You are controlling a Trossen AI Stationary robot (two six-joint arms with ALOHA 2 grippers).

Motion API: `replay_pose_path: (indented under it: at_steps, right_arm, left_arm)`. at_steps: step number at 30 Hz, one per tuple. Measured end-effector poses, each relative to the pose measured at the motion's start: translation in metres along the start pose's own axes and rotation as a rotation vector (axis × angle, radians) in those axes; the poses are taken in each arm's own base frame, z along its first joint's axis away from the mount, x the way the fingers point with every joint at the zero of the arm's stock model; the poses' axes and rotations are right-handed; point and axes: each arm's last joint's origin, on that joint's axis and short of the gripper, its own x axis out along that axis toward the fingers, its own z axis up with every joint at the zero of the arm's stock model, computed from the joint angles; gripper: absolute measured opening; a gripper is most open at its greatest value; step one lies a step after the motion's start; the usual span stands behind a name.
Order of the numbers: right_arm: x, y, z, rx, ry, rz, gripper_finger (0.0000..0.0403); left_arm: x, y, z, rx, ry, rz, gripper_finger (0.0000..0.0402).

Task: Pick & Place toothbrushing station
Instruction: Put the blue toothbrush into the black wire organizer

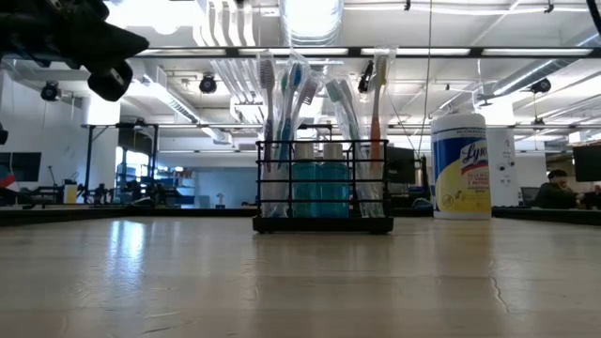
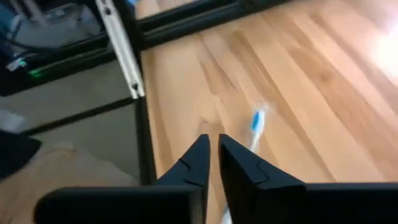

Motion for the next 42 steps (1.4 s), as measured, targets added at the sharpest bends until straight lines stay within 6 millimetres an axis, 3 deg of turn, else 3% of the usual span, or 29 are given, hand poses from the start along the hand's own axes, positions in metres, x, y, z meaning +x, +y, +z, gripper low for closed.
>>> replay_pose_path:
  at_steps: [7,13,20,31,38,42]
  right_arm:
    - [0.021,-0.018,-0.025,0.188,0.087,-0.016,0.0097]
    - [0.027,-0.018,-0.029,0.181,0.113,0.004,0.0153]
    - [0.049,-0.028,-0.037,0.178,0.151,-0.019,0.0201]
    - [0.076,-0.044,-0.061,0.149,0.27,-0.059,0.0213]
    - [0.077,-0.049,-0.064,0.127,0.306,-0.093,0.0212]
    - [0.073,-0.062,-0.067,0.129,0.333,-0.249,0.0212]
  left_arm:
    - [-0.003,0.0,-0.004,-0.029,0.04,-0.021,0.0014]
    - [-0.004,0.0,-0.006,-0.03,0.06,-0.015,0.0012]
    - [-0.004,0.001,-0.006,-0.019,0.062,-0.013,0.001]
    - [-0.004,0.001,-0.007,-0.013,0.064,-0.005,0.0013]
    - [-0.004,0.001,-0.007,-0.013,0.065,-0.005,0.001]
    - [-0.004,0.001,-0.007,-0.002,0.064,-0.004,0.0012]
